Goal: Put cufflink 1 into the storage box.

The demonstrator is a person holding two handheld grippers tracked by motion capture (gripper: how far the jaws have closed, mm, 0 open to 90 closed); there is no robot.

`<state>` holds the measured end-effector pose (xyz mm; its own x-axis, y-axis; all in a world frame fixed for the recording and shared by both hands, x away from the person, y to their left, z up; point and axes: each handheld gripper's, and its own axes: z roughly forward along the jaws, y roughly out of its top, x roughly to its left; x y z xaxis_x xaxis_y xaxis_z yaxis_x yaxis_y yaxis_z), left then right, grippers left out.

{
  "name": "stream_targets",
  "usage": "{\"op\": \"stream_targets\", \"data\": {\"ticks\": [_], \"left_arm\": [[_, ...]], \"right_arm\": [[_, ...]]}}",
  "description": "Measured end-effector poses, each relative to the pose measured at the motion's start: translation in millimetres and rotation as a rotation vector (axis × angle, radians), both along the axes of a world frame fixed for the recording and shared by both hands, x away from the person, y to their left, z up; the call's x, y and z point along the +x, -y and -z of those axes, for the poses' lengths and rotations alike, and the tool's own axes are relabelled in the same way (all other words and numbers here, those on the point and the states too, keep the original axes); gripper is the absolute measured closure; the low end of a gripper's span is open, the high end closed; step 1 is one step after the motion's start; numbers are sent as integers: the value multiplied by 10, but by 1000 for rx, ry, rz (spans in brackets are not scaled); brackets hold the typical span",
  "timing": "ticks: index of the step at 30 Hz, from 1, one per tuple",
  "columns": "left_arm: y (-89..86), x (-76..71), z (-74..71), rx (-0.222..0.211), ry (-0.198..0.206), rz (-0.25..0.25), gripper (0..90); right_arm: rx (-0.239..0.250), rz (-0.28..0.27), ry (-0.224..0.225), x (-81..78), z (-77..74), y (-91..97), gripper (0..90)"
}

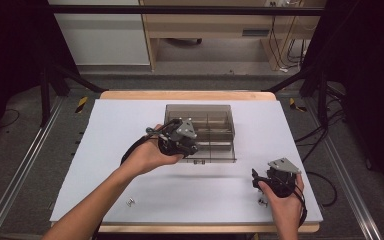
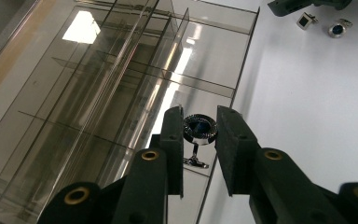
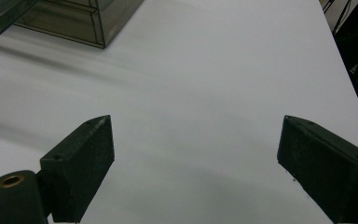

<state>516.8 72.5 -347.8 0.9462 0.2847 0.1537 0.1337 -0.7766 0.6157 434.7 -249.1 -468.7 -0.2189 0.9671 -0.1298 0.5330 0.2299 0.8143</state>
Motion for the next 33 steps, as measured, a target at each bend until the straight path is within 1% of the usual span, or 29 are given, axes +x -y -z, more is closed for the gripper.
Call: {"op": "stream_targets", "data": {"ticks": [3, 6, 8, 13, 18, 21, 22, 25, 26, 29, 32, 33], "left_arm": [[13, 40, 18, -2, -3, -6, 730], [25, 67, 27, -22, -18, -7, 730], [47, 71, 26, -27, -15, 2, 730], [97, 110, 49, -42, -19, -10, 730], [118, 157, 85, -44, -7, -13, 730], [140, 200, 136, -48, -20, -17, 729], [148, 216, 156, -38, -21, -18, 730], [168, 241, 194, -44, -23, -23, 730], [176, 245, 196, -38, -22, -22, 730], [188, 245, 223, -46, -28, -23, 729], [176, 258, 267, -32, -32, -26, 729], [169, 266, 282, -30, -34, -29, 729]], "right_arm": [[-1, -3, -3, 2, 3, 1, 112], [-1, 3, 0, -2, 0, 9, 112], [-1, 3, 1, -3, -1, 10, 111], [-14, -3, -2, -2, 0, -8, 110], [-19, -3, -6, 4, 11, -13, 105], [-12, -4, -10, 8, 17, -23, 102], [-13, -5, -10, 9, 15, -28, 102], [-16, -8, -9, 11, 17, -36, 102], [-18, -10, -10, 14, 19, -38, 102], [-21, -16, -11, 18, 24, -56, 102], [-13, -15, -15, 14, 17, -64, 102], [-19, -16, -14, 17, 21, -61, 104]]}}
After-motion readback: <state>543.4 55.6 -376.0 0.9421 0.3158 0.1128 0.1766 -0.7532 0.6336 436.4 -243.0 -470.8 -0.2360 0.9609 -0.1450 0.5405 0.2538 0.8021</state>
